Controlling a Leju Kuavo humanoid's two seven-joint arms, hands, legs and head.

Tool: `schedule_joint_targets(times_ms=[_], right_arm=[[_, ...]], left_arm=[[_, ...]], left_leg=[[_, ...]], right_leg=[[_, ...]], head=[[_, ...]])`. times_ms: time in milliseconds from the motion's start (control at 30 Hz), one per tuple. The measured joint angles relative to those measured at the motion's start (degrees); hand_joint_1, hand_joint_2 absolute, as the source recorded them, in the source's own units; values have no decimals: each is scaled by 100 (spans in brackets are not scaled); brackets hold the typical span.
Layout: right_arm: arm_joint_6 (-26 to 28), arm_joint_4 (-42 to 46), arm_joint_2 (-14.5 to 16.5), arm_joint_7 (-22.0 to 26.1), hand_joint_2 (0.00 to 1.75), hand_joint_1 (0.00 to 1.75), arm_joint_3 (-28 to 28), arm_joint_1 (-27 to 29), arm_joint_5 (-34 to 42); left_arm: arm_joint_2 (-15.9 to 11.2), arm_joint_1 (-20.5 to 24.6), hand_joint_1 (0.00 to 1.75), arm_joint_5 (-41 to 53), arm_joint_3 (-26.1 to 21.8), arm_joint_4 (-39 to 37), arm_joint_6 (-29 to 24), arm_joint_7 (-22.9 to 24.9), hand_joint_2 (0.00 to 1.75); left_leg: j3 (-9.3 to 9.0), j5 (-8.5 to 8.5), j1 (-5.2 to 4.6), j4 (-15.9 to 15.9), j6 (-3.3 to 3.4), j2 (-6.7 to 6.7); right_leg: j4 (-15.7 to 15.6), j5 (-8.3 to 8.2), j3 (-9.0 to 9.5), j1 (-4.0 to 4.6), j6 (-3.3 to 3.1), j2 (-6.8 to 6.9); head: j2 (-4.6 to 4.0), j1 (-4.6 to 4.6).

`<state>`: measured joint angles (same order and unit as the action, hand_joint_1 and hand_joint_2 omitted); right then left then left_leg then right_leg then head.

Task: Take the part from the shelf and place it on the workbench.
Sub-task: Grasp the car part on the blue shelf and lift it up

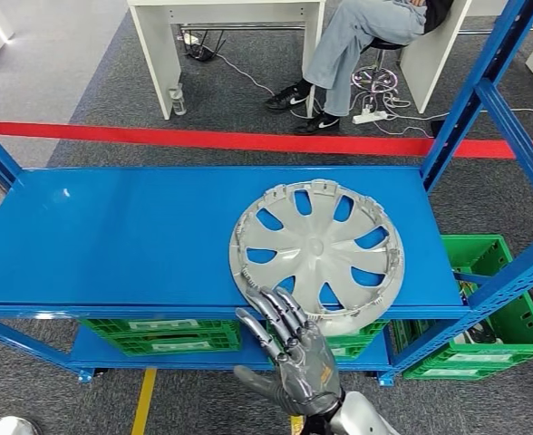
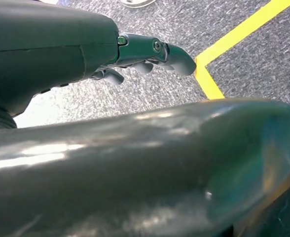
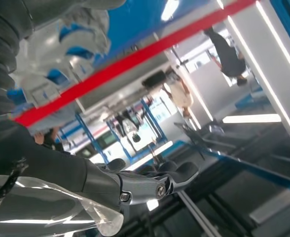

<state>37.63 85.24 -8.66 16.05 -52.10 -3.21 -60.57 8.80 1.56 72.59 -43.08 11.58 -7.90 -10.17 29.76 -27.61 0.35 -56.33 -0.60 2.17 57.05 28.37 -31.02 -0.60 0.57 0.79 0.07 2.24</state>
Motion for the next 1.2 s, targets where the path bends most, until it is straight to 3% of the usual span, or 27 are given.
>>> schedule_joint_targets(times_ms=[300,467,767,1200], right_arm=[[-80,-266,-283,-225,175,0,-322,-96,189],[-5,-519,-364,-665,175,0,-376,-42,-410],[37,-868,-373,-1319,175,0,-293,121,-1371],[38,-1127,-221,-1545,175,0,-72,146,-1877]], left_arm=[[1,-1,0,12,0,0,17,-7,0],[1,-1,0,84,8,0,-6,-144,0],[0,-3,0,-54,9,0,-115,-526,0],[3,1,0,-209,-13,0,-125,-744,0]], left_leg=[[0,0,0,0,0,0],[0,0,0,0,0,0],[0,0,0,0,0,0],[0,0,0,0,0,0]], right_leg=[[0,0,-1,0,0,0],[0,0,-1,0,0,0],[0,0,0,0,0,0],[0,0,0,0,0,0]], head=[[0,-1],[0,-1],[0,0],[0,1]])
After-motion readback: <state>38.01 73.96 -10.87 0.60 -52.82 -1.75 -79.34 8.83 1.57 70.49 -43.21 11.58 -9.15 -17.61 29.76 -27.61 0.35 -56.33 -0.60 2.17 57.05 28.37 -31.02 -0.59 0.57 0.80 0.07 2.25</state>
